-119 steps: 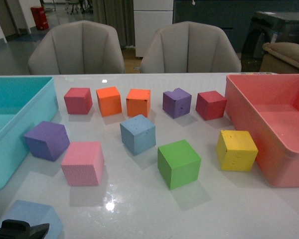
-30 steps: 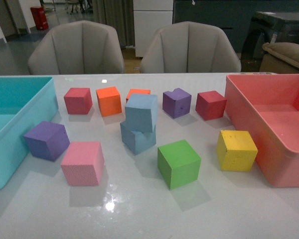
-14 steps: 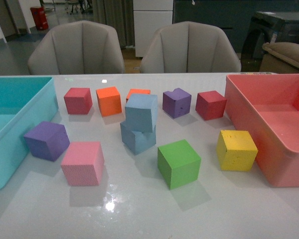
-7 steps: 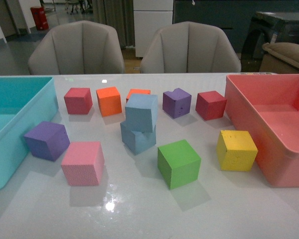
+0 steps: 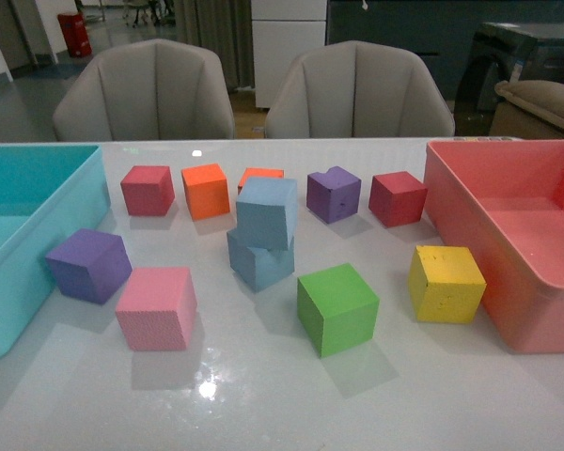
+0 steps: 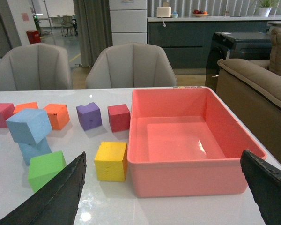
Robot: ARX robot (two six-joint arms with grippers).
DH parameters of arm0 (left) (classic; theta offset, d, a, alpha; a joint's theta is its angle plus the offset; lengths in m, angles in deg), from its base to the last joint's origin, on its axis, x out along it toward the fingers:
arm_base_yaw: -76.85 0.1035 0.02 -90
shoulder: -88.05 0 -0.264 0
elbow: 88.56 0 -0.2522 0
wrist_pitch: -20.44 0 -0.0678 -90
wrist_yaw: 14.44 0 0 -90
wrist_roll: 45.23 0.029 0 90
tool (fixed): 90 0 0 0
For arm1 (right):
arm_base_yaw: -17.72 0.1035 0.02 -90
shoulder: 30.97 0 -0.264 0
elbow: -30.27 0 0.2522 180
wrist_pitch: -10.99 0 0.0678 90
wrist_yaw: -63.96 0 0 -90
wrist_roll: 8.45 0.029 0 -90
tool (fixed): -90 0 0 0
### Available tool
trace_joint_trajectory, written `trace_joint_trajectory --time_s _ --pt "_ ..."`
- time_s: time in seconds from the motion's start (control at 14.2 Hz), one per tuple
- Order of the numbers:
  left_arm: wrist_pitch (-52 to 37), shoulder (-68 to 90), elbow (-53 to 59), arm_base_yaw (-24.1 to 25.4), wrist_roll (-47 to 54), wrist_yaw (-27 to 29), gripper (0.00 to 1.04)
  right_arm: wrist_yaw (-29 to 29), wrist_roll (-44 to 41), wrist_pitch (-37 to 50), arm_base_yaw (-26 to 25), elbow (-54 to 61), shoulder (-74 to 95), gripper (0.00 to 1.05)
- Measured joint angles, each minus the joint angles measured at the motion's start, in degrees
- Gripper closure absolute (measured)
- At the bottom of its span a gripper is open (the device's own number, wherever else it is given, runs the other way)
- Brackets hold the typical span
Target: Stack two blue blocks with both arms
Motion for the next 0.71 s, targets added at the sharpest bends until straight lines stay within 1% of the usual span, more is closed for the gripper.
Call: trace_joint_trajectory --time_s 0.71 --pt "0.00 0.00 0.00 0.00 0.00 0.00 0.07 0.00 0.00 0.02 0.00 0.00 0.00 0.06"
